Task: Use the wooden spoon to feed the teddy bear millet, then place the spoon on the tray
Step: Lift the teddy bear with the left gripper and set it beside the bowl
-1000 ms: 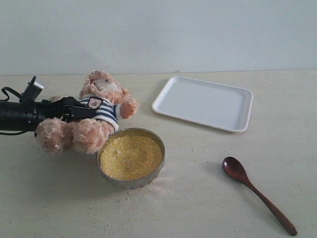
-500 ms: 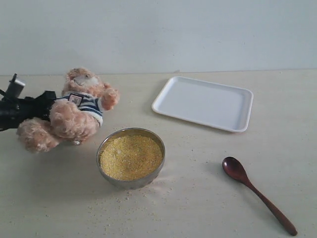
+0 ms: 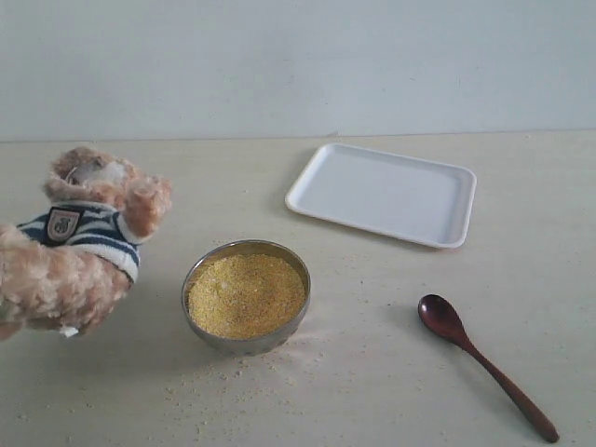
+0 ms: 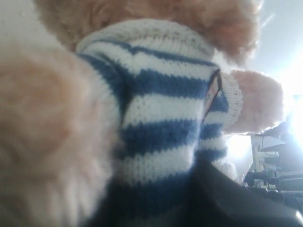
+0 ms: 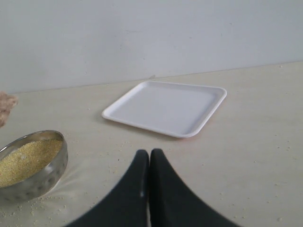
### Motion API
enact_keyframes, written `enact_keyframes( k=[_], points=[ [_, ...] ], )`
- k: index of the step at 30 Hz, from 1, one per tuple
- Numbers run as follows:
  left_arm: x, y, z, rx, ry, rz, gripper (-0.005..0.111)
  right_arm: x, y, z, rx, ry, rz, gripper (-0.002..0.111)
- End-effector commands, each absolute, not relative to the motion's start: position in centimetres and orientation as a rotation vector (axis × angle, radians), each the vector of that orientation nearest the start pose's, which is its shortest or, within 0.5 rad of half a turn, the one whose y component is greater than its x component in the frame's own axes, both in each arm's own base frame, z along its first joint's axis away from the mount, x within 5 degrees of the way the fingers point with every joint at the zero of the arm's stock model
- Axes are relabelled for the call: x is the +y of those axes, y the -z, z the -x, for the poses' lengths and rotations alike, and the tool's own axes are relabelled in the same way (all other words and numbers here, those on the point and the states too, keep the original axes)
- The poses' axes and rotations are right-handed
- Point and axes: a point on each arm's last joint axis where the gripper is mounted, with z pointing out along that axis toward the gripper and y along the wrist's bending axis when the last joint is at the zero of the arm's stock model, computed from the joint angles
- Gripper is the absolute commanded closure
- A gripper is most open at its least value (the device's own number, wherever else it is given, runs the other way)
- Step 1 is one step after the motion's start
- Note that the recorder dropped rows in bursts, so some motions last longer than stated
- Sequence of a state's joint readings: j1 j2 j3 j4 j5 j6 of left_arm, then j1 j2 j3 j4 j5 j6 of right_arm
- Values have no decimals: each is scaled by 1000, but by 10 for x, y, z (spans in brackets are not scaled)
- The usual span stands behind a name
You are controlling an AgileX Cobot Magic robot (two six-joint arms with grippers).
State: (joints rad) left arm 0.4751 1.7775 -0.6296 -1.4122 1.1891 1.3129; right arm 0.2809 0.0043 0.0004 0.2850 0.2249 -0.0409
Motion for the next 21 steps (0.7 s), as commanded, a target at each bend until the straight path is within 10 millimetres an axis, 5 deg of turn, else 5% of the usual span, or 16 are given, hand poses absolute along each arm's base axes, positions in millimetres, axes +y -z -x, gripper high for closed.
enact_keyframes(
  k=[1, 11, 21],
  points=[
    [22, -151, -224, 2317, 1449, 262, 102, 21, -194, -52, 1714, -429, 87, 108],
    [6, -146, -190, 2431, 1481, 198, 102, 21, -194, -52, 1714, -429, 87, 108],
    [8, -136, -185, 2506, 1391, 253, 102, 21, -194, -52, 1714, -429, 87, 108]
  ],
)
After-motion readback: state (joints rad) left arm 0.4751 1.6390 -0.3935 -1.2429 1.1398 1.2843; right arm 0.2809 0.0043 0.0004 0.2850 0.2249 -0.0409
